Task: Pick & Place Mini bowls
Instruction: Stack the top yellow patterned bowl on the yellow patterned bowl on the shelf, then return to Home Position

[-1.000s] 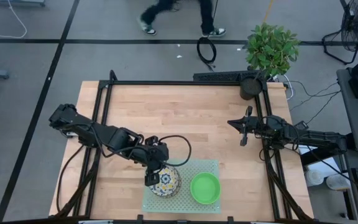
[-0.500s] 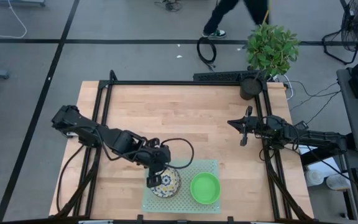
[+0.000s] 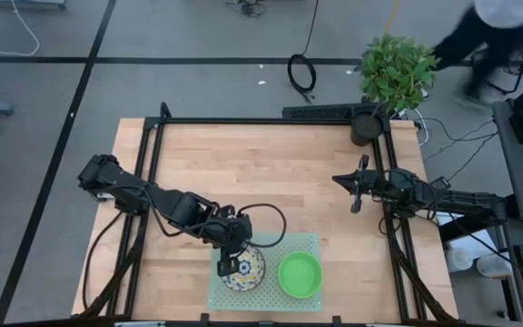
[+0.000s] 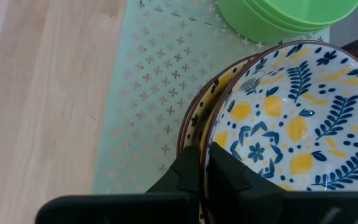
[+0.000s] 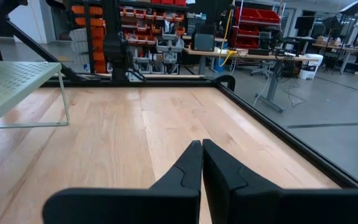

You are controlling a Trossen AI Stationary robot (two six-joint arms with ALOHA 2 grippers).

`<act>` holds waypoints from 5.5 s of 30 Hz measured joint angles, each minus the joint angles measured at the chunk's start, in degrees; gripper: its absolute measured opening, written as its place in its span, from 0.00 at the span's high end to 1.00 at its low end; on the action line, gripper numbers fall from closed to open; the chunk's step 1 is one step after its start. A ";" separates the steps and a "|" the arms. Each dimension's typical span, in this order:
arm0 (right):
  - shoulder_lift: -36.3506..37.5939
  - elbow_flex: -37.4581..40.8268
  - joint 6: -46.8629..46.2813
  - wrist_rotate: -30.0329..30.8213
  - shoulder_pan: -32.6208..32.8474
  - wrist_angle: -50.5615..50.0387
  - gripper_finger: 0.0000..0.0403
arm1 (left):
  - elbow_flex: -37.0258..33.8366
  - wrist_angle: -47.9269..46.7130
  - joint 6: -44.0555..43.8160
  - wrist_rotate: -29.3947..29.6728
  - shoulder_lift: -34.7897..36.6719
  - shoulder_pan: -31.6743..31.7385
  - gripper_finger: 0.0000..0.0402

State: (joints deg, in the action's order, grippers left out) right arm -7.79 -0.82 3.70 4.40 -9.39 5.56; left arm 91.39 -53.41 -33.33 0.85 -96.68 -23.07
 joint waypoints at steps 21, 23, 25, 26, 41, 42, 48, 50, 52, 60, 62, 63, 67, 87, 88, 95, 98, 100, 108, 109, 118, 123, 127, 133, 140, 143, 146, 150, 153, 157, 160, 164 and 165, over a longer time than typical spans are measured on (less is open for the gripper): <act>0.00 -0.02 0.00 -0.02 0.00 0.00 1.00 | -0.21 0.84 -0.69 -1.25 -0.09 0.41 0.65; 0.00 -0.02 0.00 -0.02 0.00 -0.02 1.00 | 0.67 0.35 -0.15 -1.23 -0.14 0.59 0.64; 0.00 -0.01 0.00 0.00 0.00 -0.02 1.00 | 1.66 0.32 0.42 -1.08 -0.15 0.59 0.64; 0.00 -0.02 0.00 -0.02 0.00 -0.02 1.00 | 2.10 0.58 0.78 -1.07 -0.15 0.59 0.64; 0.00 -0.02 0.00 -0.01 0.00 -0.02 1.00 | 4.92 -0.92 2.11 -1.91 0.47 1.44 0.63; 0.00 -0.01 0.00 -0.02 0.00 -0.02 1.00 | 5.00 -0.86 2.14 -1.95 0.58 1.63 0.63; 0.02 -0.02 0.00 0.00 0.00 0.00 1.00 | 5.01 -1.55 3.05 -0.26 3.95 2.93 0.63; 0.02 -0.02 0.00 -0.02 0.00 -0.13 1.00 | 5.01 -2.27 3.05 0.94 5.58 3.38 0.63; 0.02 0.00 0.00 0.00 0.00 -0.11 1.00 | 5.01 -2.13 3.07 1.27 7.66 3.92 0.63; 0.02 -0.02 0.00 -0.02 0.00 -0.12 1.00 | 4.98 -1.85 12.11 1.11 20.60 5.99 0.63; 0.02 -0.01 0.00 -0.01 -0.01 -0.11 1.00 | 5.01 -1.93 14.56 1.40 23.79 6.84 0.63; 0.02 -0.02 0.00 0.00 0.00 -0.13 1.00 | 5.01 -2.06 15.79 1.68 25.24 7.09 0.63; 0.02 -0.02 0.00 -0.02 0.00 -0.13 1.00 | 5.01 -2.05 23.42 2.33 30.50 7.87 0.63; 0.02 0.00 0.00 -0.02 -0.02 -0.11 1.00 | 4.98 -7.53 46.34 2.31 49.19 8.07 0.63; 0.02 -0.01 0.00 0.00 -0.01 -0.11 1.00 | 4.98 -9.79 46.30 2.31 50.09 8.07 0.63; 0.02 -0.02 0.00 0.00 -0.02 -0.13 1.00 | -0.26 -22.30 43.74 2.91 55.39 8.07 0.63; 0.02 -0.02 0.00 -0.01 0.00 -0.11 1.00 | -4.88 -22.27 44.61 4.33 57.69 8.07 0.63; 0.02 -0.02 0.00 -0.02 0.00 -0.13 1.00 | -8.31 -22.27 46.44 5.46 58.82 8.07 0.63; 0.02 -0.02 0.00 0.00 -0.01 -0.13 1.00 | -24.20 -14.45 47.05 7.06 64.38 8.07 0.63; 0.02 -0.02 0.00 -0.02 0.00 -0.13 1.00 | -25.91 -12.22 47.27 7.24 65.10 8.07 0.63; 0.02 -0.01 0.00 -0.01 -0.02 -0.13 1.00 | -37.84 18.28 51.89 7.17 67.09 8.07 0.63; 0.00 -0.01 0.00 -0.01 0.00 -0.13 1.00 | -41.37 43.39 53.94 7.21 64.37 8.07 0.63; 0.00 -0.02 0.00 0.00 -0.02 -0.13 1.00 | -41.46 48.86 50.33 7.24 61.92 8.07 0.63; 0.00 -0.01 0.00 -0.01 -0.01 -0.14 1.00 | -41.72 40.04 47.67 11.68 63.44 8.42 0.63; 0.00 0.00 0.00 0.00 0.00 -0.13 1.00 | -41.52 34.72 41.22 12.73 74.71 11.03 0.63; 0.00 -0.02 0.00 0.00 0.00 -0.15 1.00 | -42.60 33.92 39.19 12.71 78.16 11.49 0.63; 0.00 -0.02 0.00 0.00 0.00 -0.15 1.00 | -45.14 34.01 39.13 12.71 80.79 11.47 0.63; 0.00 0.00 0.00 0.00 -0.02 -0.15 1.00 | -49.04 34.55 39.04 12.73 84.99 11.47 0.63; 0.00 -0.02 0.00 0.00 0.00 -0.15 1.00 | -52.41 36.65 38.98 12.71 89.03 11.47 0.63; 0.00 -0.02 0.00 -0.02 0.00 -0.15 1.00 | -56.88 37.55 38.86 12.69 94.78 11.47 0.63; 0.00 -0.01 0.00 -0.01 -0.02 -0.16 1.00 | -60.24 39.75 38.30 13.04 96.36 11.47 0.63; -0.01 -0.02 0.00 0.00 -0.02 -0.18 1.00 | -63.13 42.63 38.18 13.55 96.31 11.47 0.63; -0.02 -0.02 0.00 -0.02 -0.02 -0.04 1.00 | -64.24 43.16 38.28 14.29 96.40 11.49 0.63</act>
State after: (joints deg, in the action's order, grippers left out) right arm -7.81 -0.84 3.70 4.39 -9.41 5.52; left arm 27.15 -10.25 4.94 15.14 -0.28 -11.58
